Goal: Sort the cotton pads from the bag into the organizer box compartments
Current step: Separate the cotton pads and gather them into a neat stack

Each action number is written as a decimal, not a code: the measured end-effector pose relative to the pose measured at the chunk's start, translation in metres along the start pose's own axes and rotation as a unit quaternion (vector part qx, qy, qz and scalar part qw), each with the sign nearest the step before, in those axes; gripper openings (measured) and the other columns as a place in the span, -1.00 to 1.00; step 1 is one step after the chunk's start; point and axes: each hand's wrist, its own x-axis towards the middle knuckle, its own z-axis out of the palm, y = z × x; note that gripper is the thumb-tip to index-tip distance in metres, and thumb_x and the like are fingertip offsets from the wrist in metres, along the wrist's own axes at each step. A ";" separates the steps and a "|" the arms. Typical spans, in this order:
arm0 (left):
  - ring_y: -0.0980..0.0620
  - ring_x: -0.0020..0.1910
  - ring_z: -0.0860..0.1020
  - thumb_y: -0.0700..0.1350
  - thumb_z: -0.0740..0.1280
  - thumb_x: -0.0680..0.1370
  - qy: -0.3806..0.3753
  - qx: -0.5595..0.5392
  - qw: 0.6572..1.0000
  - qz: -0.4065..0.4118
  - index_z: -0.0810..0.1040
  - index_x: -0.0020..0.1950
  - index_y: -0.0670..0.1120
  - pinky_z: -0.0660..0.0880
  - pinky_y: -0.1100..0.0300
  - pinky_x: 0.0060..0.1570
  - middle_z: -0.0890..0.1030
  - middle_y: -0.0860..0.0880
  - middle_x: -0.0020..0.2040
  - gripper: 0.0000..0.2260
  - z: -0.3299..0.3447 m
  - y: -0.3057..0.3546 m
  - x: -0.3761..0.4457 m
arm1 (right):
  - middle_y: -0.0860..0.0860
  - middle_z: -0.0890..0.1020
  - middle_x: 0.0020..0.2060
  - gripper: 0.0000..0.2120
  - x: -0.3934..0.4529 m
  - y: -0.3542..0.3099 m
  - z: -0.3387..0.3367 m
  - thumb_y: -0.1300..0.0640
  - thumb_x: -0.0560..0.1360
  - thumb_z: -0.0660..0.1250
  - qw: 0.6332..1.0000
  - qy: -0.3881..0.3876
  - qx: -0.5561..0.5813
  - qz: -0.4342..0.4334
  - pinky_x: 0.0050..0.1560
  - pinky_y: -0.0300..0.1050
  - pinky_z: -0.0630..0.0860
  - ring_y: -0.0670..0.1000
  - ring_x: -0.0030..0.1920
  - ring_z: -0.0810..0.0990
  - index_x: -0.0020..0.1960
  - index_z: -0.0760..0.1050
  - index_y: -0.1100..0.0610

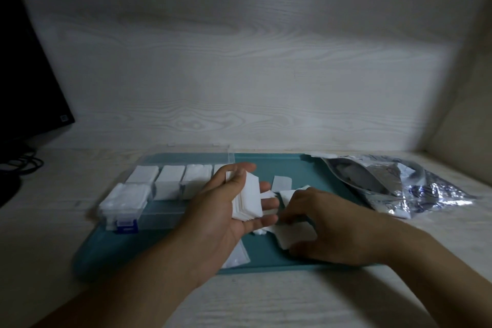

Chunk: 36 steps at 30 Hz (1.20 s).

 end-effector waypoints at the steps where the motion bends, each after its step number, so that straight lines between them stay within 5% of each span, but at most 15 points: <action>1: -0.16 -0.21 0.68 -0.13 0.16 0.67 0.001 0.004 1.000 0.000 0.57 0.12 -0.09 0.62 0.04 -0.34 0.68 -0.24 -0.03 -0.80 0.000 0.000 0.000 | -0.17 0.54 -0.03 -0.63 -0.001 0.000 -0.002 -0.19 0.36 0.38 1.000 0.003 0.012 0.002 0.05 -0.10 0.51 -0.15 -0.01 0.50 0.12 0.57 -0.08; 12: -0.18 -0.20 0.66 -0.15 0.16 0.66 0.002 0.013 1.000 0.003 0.57 0.11 -0.11 0.64 0.02 -0.30 0.66 -0.28 0.00 -0.81 0.000 -0.002 0.000 | -0.14 0.54 -0.13 -0.74 -0.002 -0.005 -0.006 -0.10 0.39 0.47 0.998 0.004 0.026 0.059 -0.15 -0.32 0.45 -0.18 -0.16 0.49 0.02 0.59 -0.02; 18: -0.18 -0.21 0.66 -0.15 0.17 0.66 0.000 0.012 1.000 0.009 0.57 0.10 -0.11 0.62 0.01 -0.32 0.66 -0.29 0.00 -0.81 -0.001 -0.002 0.000 | -0.19 0.58 -0.37 -0.90 -0.004 0.000 -0.019 0.09 0.49 0.45 0.986 0.068 0.134 0.076 -0.33 -0.39 0.38 -0.22 -0.39 0.47 -0.19 0.58 -0.03; 22: -0.13 -0.27 0.66 -0.15 0.18 0.65 0.005 0.014 1.000 0.009 0.58 0.08 -0.11 0.60 0.00 -0.33 0.67 -0.23 -0.10 -0.81 0.001 -0.004 0.000 | 0.01 0.61 -0.39 -0.93 -0.007 -0.001 -0.026 0.27 0.46 0.41 0.911 0.127 0.391 0.033 -0.43 -0.23 0.41 -0.03 -0.42 0.51 -0.07 0.64 0.15; 28: -0.19 -0.11 0.65 -0.13 0.20 0.64 -0.007 0.034 0.999 0.000 0.60 0.10 -0.11 0.62 0.00 -0.29 0.66 -0.26 0.05 -0.81 0.004 -0.007 -0.004 | 0.19 0.58 -0.41 -0.86 0.003 -0.014 -0.014 0.34 0.42 0.39 0.808 0.205 0.551 0.035 -0.47 -0.15 0.46 0.12 -0.44 0.53 -0.02 0.59 0.27; 33: -0.28 0.02 0.67 -0.09 0.21 0.62 -0.034 0.029 0.999 -0.020 0.58 0.18 -0.10 0.62 -0.01 -0.26 0.67 -0.22 0.10 -0.78 0.004 -0.011 -0.005 | 0.05 0.62 -0.38 -0.85 0.010 -0.027 0.004 0.40 0.45 0.40 0.808 0.245 0.529 0.081 -0.35 -0.22 0.57 -0.06 -0.41 0.61 -0.10 0.63 0.19; 36: -0.27 0.00 0.67 -0.10 0.20 0.63 -0.027 0.026 0.999 -0.025 0.59 0.16 -0.08 0.62 0.00 -0.26 0.65 -0.24 0.13 -0.79 0.003 -0.011 -0.003 | -0.12 0.65 -0.28 -0.81 0.008 -0.028 0.008 0.28 0.44 0.48 0.887 0.279 0.358 0.081 -0.31 -0.34 0.48 -0.15 -0.36 0.54 -0.10 0.65 -0.01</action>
